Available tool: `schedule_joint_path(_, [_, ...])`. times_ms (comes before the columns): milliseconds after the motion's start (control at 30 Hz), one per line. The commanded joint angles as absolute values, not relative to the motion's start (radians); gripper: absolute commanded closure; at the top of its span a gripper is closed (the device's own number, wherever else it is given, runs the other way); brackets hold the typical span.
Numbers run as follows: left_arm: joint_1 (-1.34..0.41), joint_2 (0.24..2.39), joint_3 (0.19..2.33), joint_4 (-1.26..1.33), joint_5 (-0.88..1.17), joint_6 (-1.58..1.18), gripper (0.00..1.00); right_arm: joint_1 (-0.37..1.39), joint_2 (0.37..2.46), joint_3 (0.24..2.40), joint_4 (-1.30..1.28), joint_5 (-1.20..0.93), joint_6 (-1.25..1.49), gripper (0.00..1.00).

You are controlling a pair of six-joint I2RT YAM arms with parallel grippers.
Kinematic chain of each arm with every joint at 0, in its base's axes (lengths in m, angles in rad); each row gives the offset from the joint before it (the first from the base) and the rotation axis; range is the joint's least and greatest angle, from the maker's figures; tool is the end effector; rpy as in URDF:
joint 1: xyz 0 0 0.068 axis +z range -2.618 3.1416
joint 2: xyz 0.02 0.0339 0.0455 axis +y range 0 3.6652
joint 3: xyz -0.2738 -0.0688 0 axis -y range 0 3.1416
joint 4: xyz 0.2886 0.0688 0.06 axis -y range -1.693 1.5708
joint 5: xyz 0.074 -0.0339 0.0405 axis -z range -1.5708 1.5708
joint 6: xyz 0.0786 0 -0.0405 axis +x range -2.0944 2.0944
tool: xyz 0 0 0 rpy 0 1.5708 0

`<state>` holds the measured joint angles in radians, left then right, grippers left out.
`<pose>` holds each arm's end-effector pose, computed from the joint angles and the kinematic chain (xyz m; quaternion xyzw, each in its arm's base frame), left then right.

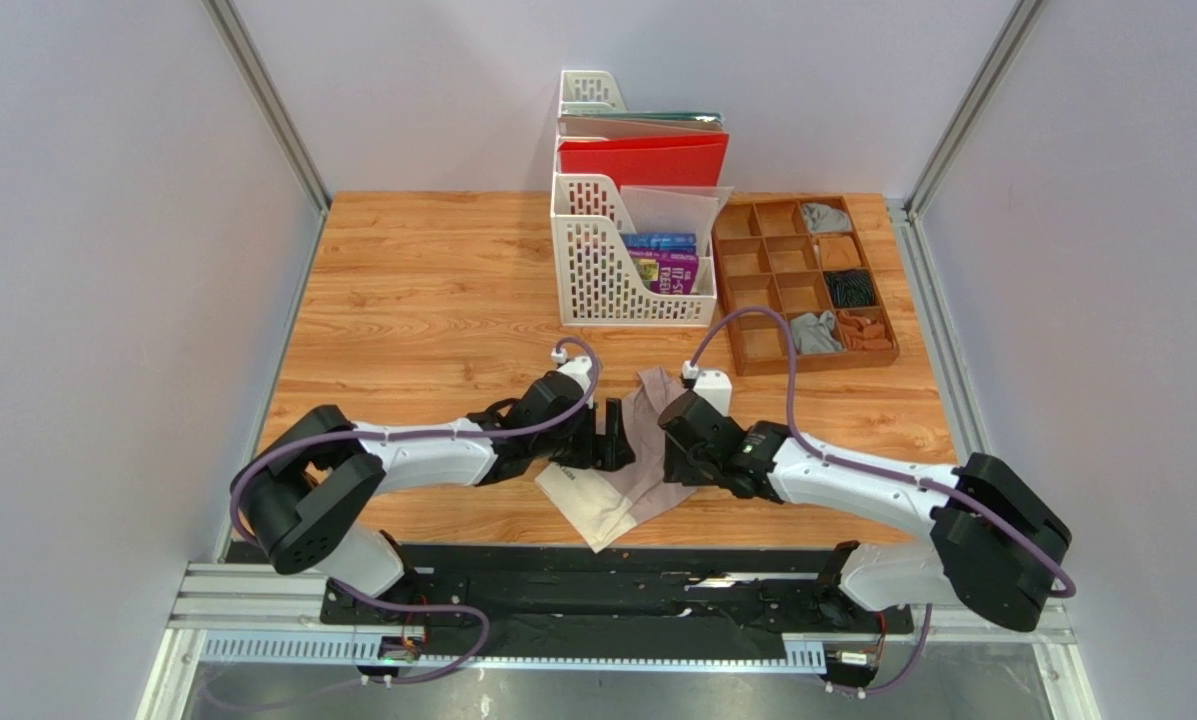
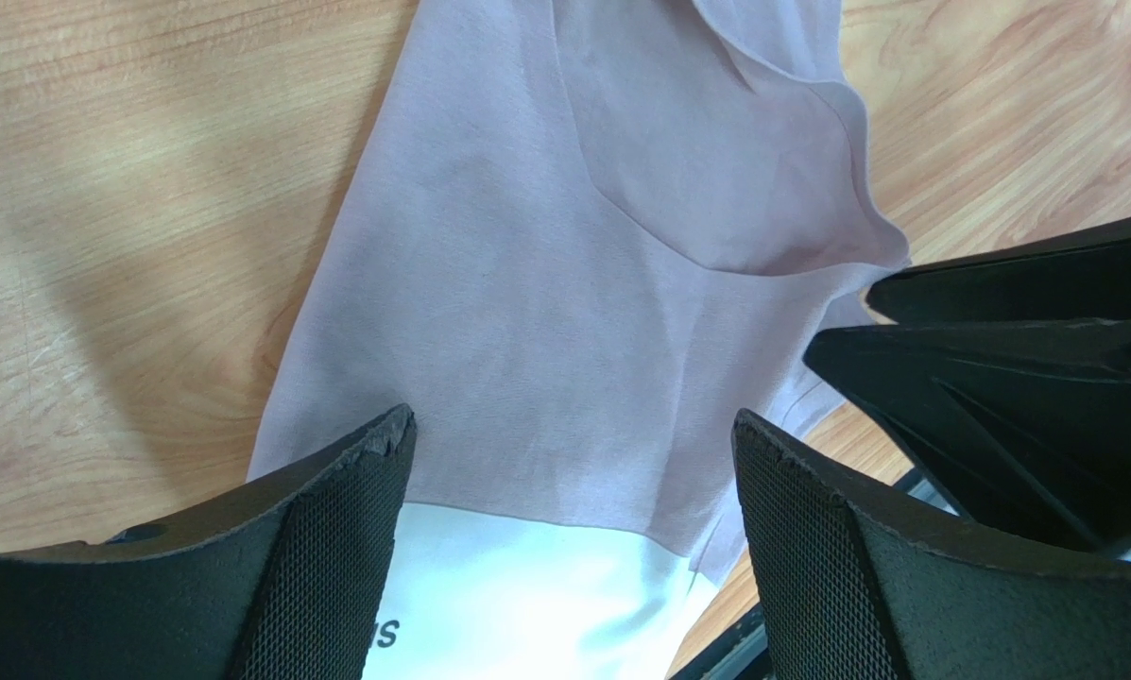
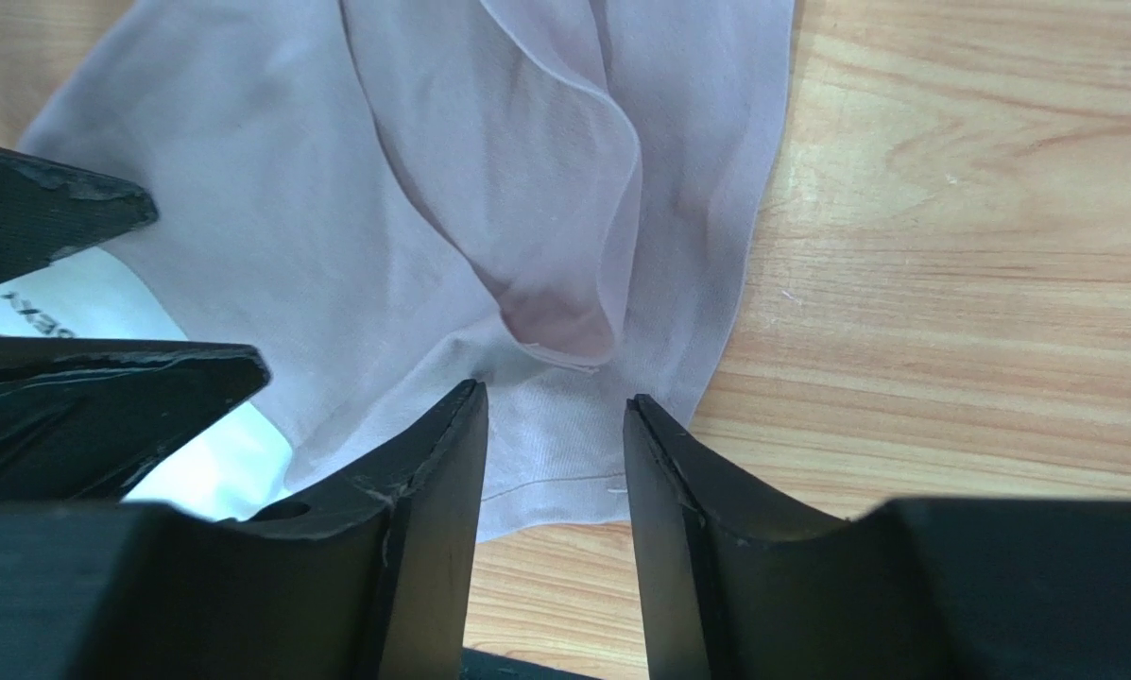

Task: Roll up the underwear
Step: Fold the underwear at the center of the board.

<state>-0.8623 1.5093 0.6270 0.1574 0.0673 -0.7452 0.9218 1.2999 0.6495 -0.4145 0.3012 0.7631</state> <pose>0.2218 -0.2669 0.1010 0.0671 0.9090 -0.3166 0.2626 0.1908 0.2129 0.1199 -0.0384 0.9572 0.0880 0.2731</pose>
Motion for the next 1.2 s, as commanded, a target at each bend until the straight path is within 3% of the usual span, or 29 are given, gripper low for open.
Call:
schedule_joint_path(0, [-0.864, 1.526, 0.681, 0.069, 0.055, -0.677, 0.13, 0.893, 1.223, 0.667, -0.402, 0.284, 0.75, 0.53])
schedule_joint_path(267, [-0.864, 1.483, 0.703, 0.005, 0.003, -0.649, 0.12, 0.766, 1.287, 0.727, -0.313, 0.186, 0.66, 0.45])
schedule_joint_path(700, [-0.862, 1.434, 0.63, 0.069, 0.02, -0.693, 0.12, 0.721, 1.668, 1.107, -0.255, 0.25, 0.512, 0.49])
schedule_joint_path(1167, [-0.862, 1.453, 0.62, 0.097, 0.061, -0.709, 0.12, 0.687, 1.922, 1.273, -0.258, 0.276, 0.491, 0.53])
